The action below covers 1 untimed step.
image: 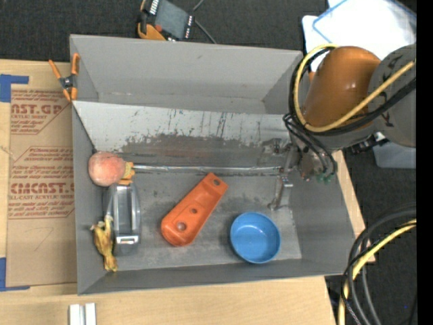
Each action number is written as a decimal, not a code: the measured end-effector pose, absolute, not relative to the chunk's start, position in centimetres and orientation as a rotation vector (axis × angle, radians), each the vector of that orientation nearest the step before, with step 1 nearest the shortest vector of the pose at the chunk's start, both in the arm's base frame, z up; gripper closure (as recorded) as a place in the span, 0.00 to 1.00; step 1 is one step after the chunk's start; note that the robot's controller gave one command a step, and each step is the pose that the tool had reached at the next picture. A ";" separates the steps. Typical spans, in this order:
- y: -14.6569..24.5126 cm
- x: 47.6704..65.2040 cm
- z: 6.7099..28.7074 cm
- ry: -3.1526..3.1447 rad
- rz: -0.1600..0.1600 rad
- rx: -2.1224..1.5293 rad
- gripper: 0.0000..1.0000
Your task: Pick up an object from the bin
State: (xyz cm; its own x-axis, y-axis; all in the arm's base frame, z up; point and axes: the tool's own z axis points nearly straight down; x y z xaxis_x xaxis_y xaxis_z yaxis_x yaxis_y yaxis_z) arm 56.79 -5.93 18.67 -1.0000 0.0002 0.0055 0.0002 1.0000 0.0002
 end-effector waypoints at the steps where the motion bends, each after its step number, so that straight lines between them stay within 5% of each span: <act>1: -5.9 56.9 19.2 -3.144 0.001 0.001 0.00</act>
Offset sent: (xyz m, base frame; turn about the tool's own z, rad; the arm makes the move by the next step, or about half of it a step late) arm -0.0644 0.0228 -0.1167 -0.0075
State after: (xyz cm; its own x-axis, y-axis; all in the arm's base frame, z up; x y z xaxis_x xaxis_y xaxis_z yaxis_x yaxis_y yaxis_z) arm 56.93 -5.90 19.15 -1.0000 -0.0007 -0.0022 -0.0007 1.0000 -0.0005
